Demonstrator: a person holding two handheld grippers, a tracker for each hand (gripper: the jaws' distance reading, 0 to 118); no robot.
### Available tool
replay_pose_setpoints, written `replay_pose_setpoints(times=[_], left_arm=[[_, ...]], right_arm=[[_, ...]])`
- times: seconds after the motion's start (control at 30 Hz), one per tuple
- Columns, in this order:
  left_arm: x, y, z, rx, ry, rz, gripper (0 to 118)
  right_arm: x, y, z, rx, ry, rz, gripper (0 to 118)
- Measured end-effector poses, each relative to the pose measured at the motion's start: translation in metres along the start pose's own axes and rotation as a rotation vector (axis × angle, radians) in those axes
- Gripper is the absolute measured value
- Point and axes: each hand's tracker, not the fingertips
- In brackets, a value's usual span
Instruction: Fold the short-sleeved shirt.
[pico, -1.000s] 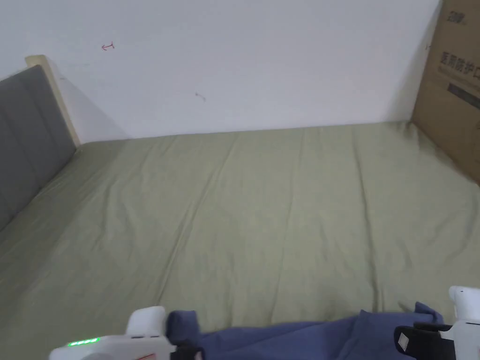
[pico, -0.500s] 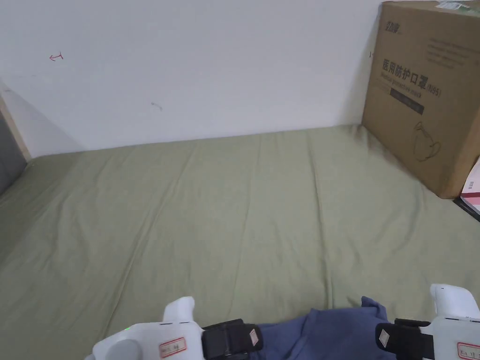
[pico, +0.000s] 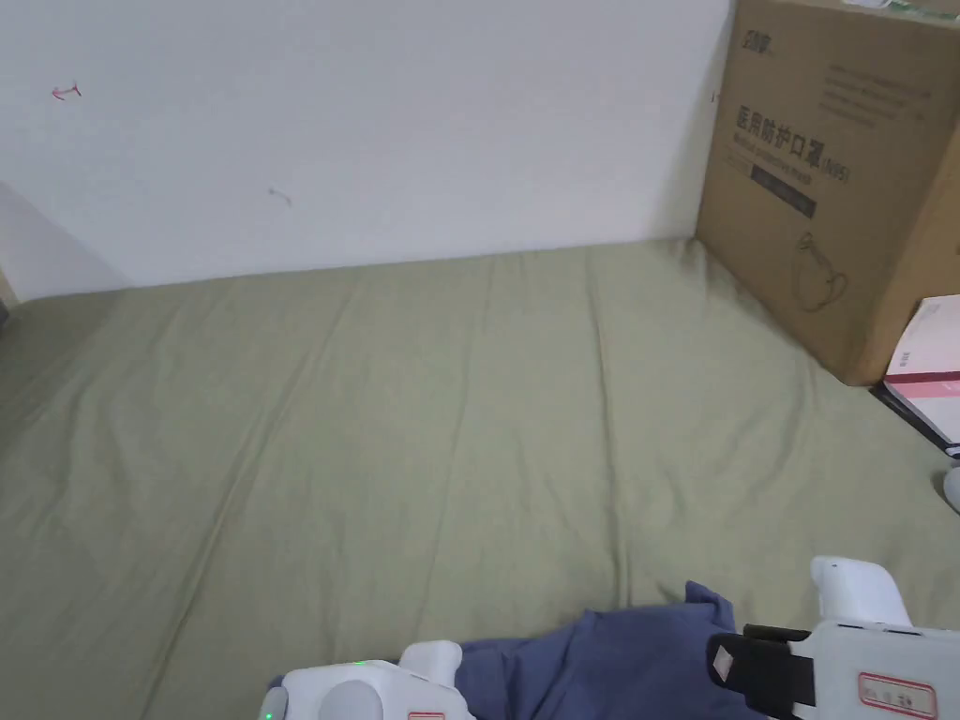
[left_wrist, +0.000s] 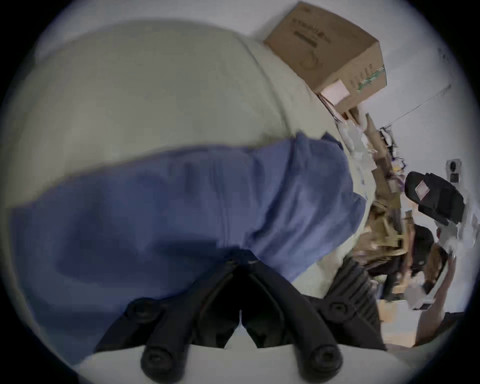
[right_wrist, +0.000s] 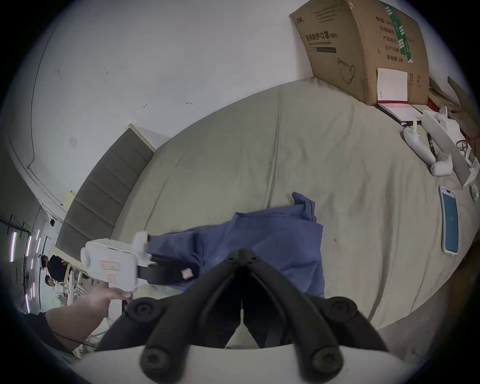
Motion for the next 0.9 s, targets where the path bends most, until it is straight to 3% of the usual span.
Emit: replay_pose_setpoints(times=[0.2, 0.47, 0.5, 0.6, 0.63, 0.77, 0.83, 0.9], left_arm=[[-0.003, -0.014, 0.021, 0.045, -0.272, 0.065, 0], [-0.115, -0.045, 0.173, 0.406, -0.293, 0.242, 2], [-0.134, -0.051, 0.187, 0.432, -0.288, 0.264, 12], [-0.168, -0.067, 0.201, 0.404, -0.234, 0.344, 106], [-0.179, -0.072, 0.198, 0.385, -0.225, 0.364, 117], [-0.213, -0.079, 0.166, 0.37, -0.323, 0.475, 118], [-0.224, -0.078, 0.132, 0.333, -0.451, 0.529, 118], [-0.24, -0.071, 0.111, 0.405, -0.647, 0.535, 118]], right_arm=[[-0.001, 0.0, 0.0, -0.011, 0.0, -0.002, 0], [-0.013, 0.008, -0.004, -0.009, 0.004, 0.017, 0], [-0.015, 0.007, -0.007, -0.013, 0.004, 0.021, 0], [-0.019, 0.007, -0.014, -0.025, -0.004, 0.032, 0], [-0.021, 0.008, -0.016, -0.031, -0.007, 0.031, 0], [-0.026, 0.008, -0.021, -0.045, -0.018, 0.026, 0], [-0.029, 0.007, -0.024, -0.051, -0.045, 0.044, 0], [-0.033, 0.006, -0.028, -0.067, -0.059, 0.051, 0]])
